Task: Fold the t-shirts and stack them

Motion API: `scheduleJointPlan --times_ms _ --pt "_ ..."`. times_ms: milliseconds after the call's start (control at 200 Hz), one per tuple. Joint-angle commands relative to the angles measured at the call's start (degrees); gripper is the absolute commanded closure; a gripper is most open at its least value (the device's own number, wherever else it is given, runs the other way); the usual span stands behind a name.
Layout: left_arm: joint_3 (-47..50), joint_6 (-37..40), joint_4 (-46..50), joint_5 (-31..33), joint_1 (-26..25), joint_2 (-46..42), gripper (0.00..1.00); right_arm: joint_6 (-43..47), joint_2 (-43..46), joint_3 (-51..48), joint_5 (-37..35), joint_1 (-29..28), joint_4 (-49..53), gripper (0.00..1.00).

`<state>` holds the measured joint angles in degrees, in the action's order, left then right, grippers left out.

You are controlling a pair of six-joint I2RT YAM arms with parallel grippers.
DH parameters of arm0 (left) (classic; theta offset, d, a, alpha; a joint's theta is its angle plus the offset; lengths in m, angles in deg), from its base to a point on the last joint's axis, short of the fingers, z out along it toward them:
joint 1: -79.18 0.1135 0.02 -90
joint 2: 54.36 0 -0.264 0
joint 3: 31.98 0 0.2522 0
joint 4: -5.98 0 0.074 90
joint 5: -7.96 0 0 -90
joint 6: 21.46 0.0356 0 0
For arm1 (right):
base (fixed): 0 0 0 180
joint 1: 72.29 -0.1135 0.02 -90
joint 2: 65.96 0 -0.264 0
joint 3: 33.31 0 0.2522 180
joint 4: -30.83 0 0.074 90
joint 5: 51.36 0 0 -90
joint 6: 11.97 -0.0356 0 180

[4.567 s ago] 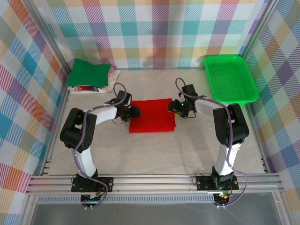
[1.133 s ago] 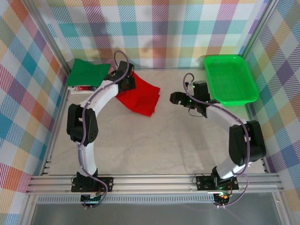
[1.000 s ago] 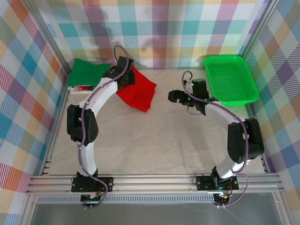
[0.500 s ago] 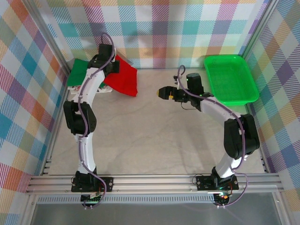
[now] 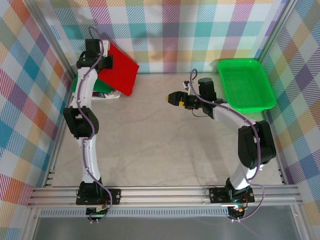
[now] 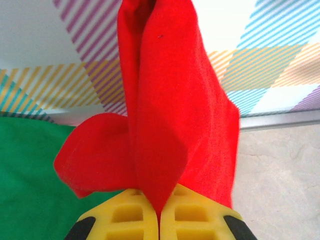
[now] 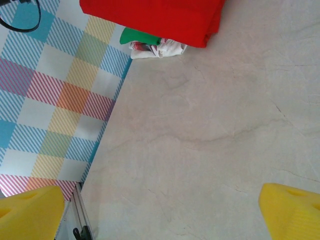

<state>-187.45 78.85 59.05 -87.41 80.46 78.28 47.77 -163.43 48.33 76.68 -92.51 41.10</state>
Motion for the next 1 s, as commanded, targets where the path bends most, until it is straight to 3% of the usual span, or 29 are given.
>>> scheduleJointPlan --times_ms 0,225,680,995 --pt "-2.4 -1.4 -1.0 -4.9 2.5 -1.5 1.0 -1.1 -0.6 0.3 1.2 -0.3 -1.3 0.0" --pt "-10.2 -1.9 2.0 -8.3 6.1 2.3 1.0 -1.5 -0.4 0.9 0.2 -0.8 -0.9 0.0" --pt "-11.3 -6.6 -3.2 -15.0 13.3 7.8 1.0 -0.9 -0.1 1.8 -1.3 -0.7 1.4 0.0" --pt "-12.6 -0.7 -1.3 -5.4 16.6 13.7 1.0 0.3 1.3 2.4 -2.4 -0.8 3.6 0.0"
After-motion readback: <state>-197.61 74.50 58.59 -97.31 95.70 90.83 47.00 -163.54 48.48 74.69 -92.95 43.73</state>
